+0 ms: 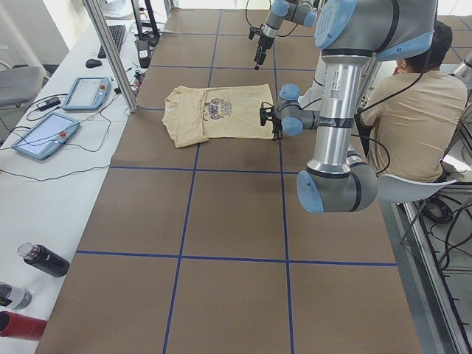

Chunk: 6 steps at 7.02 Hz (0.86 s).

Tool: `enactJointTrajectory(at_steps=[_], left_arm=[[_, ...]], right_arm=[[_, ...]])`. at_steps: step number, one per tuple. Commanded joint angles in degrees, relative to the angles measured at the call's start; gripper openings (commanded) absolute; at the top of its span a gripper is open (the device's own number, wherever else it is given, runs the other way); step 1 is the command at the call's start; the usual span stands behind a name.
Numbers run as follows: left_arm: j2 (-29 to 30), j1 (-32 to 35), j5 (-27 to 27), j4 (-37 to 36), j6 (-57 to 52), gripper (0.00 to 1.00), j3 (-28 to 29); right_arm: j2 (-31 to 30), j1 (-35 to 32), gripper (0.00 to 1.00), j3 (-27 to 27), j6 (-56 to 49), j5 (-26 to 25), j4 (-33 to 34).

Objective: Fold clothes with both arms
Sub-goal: 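Lower both grippers onto the hem corners and grasp the hem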

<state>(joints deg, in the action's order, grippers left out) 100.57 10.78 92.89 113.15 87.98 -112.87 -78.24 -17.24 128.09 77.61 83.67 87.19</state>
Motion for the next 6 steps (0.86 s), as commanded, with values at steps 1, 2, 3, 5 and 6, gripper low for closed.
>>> enactJointTrajectory(at_steps=[1, 2, 3, 5, 6], left_arm=[[0.06, -0.58, 0.1, -0.03, 0.0, 0.46, 0.11], [0.15, -0.67, 0.1, -0.03, 0.0, 0.44, 0.28], [0.33, -0.85, 0.01, -0.03, 0.0, 0.39, 0.81], [0.24, -0.94, 0.36, -0.03, 0.0, 0.13, 0.81], [0.24, -0.94, 0.45, -0.03, -0.09, 0.0, 0.64]], right_arm=[[0.02, 0.01, 1.0, -0.04, 0.0, 0.0, 0.0], [0.02, -0.08, 1.0, 0.05, 0.0, 0.0, 0.0], [0.02, -0.08, 1.0, 0.05, 0.0, 0.0, 0.0], [0.19, -0.08, 1.0, 0.05, 0.0, 0.0, 0.0], [0.28, -0.08, 1.0, 0.05, 0.0, 0.09, 0.0]])
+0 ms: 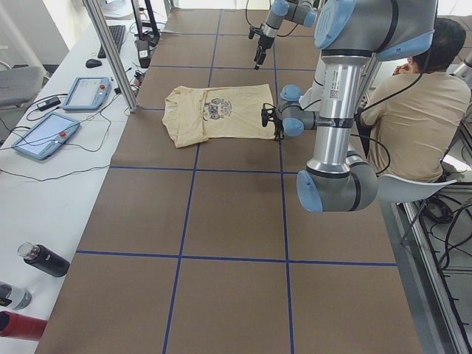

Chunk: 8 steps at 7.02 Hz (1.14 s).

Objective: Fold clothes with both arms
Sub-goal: 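Lower both grippers onto the hem corners and grasp the hem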

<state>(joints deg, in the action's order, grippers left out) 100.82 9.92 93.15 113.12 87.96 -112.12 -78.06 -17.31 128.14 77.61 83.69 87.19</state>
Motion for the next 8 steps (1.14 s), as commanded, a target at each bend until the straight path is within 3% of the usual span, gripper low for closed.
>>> enactJointTrajectory(at_steps=[1, 6, 8], left_arm=[[0.0, 0.01, 0.28, 0.0, -0.07, 0.0, -0.55], [-0.27, 0.45, 0.19, -0.61, -0.16, 0.0, -3.61], [-0.09, 0.71, 0.19, -0.62, -0.16, 0.0, -3.98]], right_arm=[[0.19, 0.0, 1.0, 0.0, 0.0, 0.07, 0.0], [0.19, 0.26, 1.0, -1.13, 0.09, -0.1, 0.0], [0.28, 4.19, 1.0, -4.29, 1.92, -5.0, -0.52]])
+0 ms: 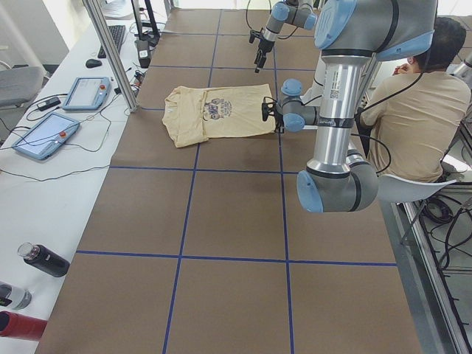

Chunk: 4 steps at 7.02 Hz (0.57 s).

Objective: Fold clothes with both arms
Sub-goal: 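Lower both grippers onto the hem corners and grasp the hem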

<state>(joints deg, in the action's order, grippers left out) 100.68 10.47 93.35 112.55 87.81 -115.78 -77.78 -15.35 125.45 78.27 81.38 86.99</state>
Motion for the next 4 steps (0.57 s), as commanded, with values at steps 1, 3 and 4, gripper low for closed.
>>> enactJointTrajectory(at_steps=[1, 3, 4], left_arm=[[0.04, 0.25, -0.01, -0.05, 0.0, 0.0, -0.58], [0.04, 0.25, -0.01, -0.05, 0.08, 0.0, -0.76], [0.04, 0.25, -0.1, -0.05, 0.08, 0.0, -0.76]], right_arm=[[0.08, 4.6, 0.97, -4.84, 3.53, -5.76, -3.81], [-0.87, 6.47, 0.69, -9.94, 3.73, -9.47, -9.27], [-1.14, 7.0, 0.65, -11.18, 3.82, -10.53, -9.38]])
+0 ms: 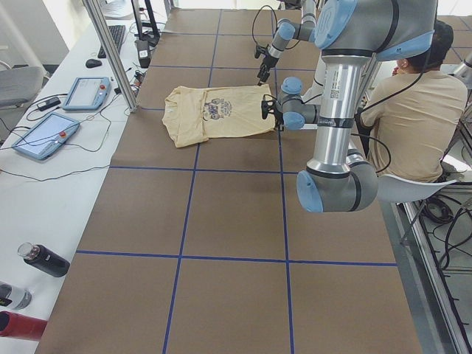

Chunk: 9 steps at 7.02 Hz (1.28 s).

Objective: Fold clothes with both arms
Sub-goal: 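Lower both grippers onto the hem corners and grasp the hem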

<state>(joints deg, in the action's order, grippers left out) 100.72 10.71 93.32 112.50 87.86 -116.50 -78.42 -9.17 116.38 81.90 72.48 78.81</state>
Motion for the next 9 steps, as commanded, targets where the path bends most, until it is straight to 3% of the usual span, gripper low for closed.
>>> enactJointTrajectory(at_steps=[1, 4, 7, 9], left_arm=[[0.0, 0.01, -0.07, 0.0, 0.03, 0.0, -0.04], [-0.09, -0.08, -0.07, 0.0, 0.03, 0.0, 0.05], [-0.26, -0.08, -0.07, 0.0, 0.03, 0.0, 0.13], [-0.35, -0.08, -0.07, 0.0, 0.12, 0.0, 0.05]], right_arm=[[-1.29, 1.78, 0.64, -2.03, 0.1, -2.6, -1.21], [-3.31, 3.54, 0.63, -1.77, 0.28, -4.19, -1.21], [-3.49, 6.27, 0.44, -0.98, 3.09, -6.21, -1.12], [-4.11, 6.62, 0.43, -0.98, 3.09, -6.56, -1.12]])
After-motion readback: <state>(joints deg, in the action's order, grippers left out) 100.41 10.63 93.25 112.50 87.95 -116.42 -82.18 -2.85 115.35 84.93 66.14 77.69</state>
